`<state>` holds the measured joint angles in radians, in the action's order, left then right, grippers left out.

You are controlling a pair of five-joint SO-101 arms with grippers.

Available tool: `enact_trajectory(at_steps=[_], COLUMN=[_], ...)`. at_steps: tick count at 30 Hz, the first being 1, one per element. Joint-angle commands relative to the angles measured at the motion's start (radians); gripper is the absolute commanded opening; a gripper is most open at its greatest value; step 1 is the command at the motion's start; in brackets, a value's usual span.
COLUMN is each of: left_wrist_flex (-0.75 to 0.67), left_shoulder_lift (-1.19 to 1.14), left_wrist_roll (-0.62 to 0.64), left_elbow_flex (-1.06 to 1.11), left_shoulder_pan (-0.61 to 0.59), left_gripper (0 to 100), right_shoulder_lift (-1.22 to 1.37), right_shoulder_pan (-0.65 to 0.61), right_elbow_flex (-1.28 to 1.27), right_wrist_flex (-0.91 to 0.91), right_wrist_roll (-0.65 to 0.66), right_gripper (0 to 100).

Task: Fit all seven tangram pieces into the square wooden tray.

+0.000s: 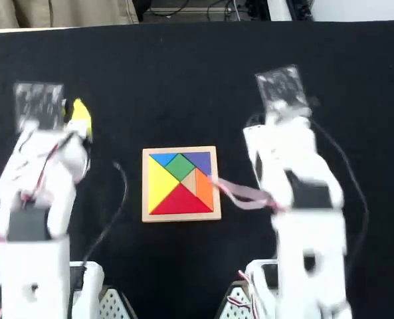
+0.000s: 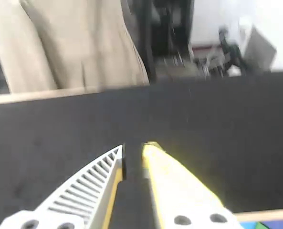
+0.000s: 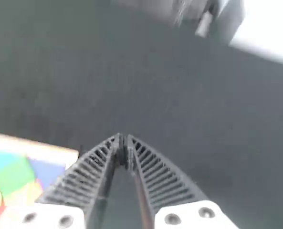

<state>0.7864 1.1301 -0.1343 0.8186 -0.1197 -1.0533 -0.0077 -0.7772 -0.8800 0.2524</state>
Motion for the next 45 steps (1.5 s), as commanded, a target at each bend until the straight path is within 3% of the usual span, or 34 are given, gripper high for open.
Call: enact_trajectory(at_steps=[1, 7, 10, 18, 24, 26, 29, 34, 41, 45], left_wrist_flex=[-0.003, 0.009, 0.133, 0.402, 0.652, 0.674, 0.647, 0.422, -0.041, 0.032], left_shoulder_lift=[0.288, 0.585, 0.707, 0.695, 0.695, 0.695, 0.695, 0.695, 0.692, 0.694], left_wrist_roll=[-0.037, -0.029, -0.034, -0.026, 0.083, 0.1, 0.097, 0.077, -0.114, -0.097], left_elbow_flex=[0.087, 0.237, 0.263, 0.068, -0.079, -0.067, 0.045, 0.392, 0.889, 0.863], left_shoulder_pan=[-0.042, -0.054, -0.048, -0.093, -0.091, -0.091, -0.064, -0.088, -0.185, -0.18], left_gripper=[14, 14, 14, 14, 15, 15, 15, 15, 15, 15], right_shoulder_lift=[-0.314, -0.549, -0.601, -0.829, -0.825, -0.826, -0.826, -0.826, -0.826, -0.822], right_shoulder_pan=[0.015, 0.015, 0.02, 0.015, 0.015, 0.017, 0.018, 0.02, 0.021, 0.023], right_elbow_flex=[0.054, 0.053, 0.056, 0.065, 0.114, 0.051, -0.079, -0.34, -0.771, -0.912], right_wrist_flex=[-0.074, -0.273, -0.305, -0.313, -0.543, -0.516, -0.37, -0.152, 0.089, 0.17], right_wrist_roll=[0.002, 0.106, 0.103, 0.097, 0.097, 0.097, 0.097, 0.097, 0.097, 0.097], right_gripper=[1.1, 1.1, 1.1, 1.2, 1.2, 1.2, 1.2, 1.2, 1.2, 1.2])
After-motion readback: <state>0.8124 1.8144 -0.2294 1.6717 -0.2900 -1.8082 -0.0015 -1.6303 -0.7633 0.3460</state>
